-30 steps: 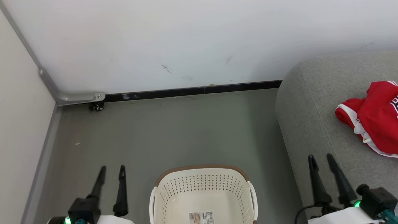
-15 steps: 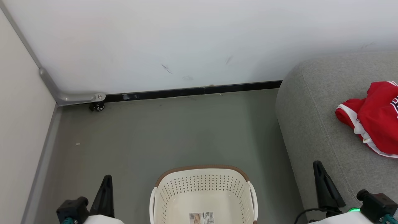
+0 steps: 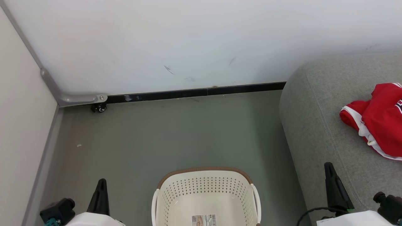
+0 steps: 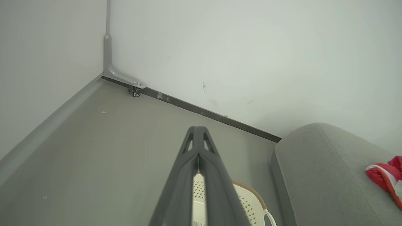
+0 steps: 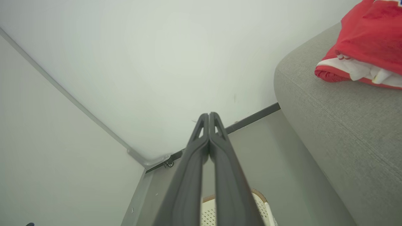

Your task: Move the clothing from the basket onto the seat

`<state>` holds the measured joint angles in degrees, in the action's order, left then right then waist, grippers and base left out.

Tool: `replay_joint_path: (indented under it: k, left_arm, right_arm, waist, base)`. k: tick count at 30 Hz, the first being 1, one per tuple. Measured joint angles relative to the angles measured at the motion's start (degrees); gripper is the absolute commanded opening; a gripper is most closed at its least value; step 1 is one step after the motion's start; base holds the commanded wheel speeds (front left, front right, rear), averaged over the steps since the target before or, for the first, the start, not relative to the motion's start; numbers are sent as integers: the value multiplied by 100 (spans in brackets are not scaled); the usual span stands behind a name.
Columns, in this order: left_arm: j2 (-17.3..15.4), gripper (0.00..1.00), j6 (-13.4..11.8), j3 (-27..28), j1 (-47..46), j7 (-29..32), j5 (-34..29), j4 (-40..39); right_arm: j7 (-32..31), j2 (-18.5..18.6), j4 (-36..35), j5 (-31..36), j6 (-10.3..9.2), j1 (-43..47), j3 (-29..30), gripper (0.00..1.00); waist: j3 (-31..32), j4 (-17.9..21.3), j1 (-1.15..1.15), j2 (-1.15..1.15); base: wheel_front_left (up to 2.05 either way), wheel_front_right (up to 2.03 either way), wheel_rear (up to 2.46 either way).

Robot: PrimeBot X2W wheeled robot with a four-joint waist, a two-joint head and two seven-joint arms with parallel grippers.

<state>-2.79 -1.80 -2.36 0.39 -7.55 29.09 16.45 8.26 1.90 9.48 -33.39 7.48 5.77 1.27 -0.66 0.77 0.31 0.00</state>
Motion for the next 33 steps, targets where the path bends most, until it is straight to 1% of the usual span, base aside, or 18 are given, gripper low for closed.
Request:
replay_joint_path:
  k: [6,9,13,17,21,23,33]
  left_arm:
    - [3,0,123,77,-74,136,499,-1]
    - [4,0,138,115,-74,200,744,-1]
    - [7,0,182,146,-74,259,1081,-3]
    - [8,0,237,196,-74,377,1418,-7]
    - [11,0,242,231,-76,454,1757,-10]
    - [12,0,299,257,-79,500,1923,-11]
    - [21,0,396,341,-105,666,2767,-10]
  right_arm:
    - [-121,23,9,-513,0,-14,12,0]
    - [-164,38,16,-766,0,-18,18,0]
    - [-225,65,32,-1104,0,-24,23,0]
    - [-282,99,51,-1448,0,-35,30,0]
    - [-333,131,100,-1784,0,-148,34,0]
    - [-353,144,122,-1962,0,-168,35,0]
    - [-479,186,215,-2809,0,-272,41,0]
  waist:
    - [33,-9,33,0]
    - [52,-13,49,0]
    - [76,-18,63,0]
    - [95,-23,68,0]
    - [107,-27,68,0]
    - [109,-29,63,0]
    - [89,-39,14,0]
  base:
    - [0,0,0]
    - [0,0,0]
    - [0,0,0]
    - [0,0,0]
    - [0,0,0]
    - [0,0,0]
    - [0,0,0]
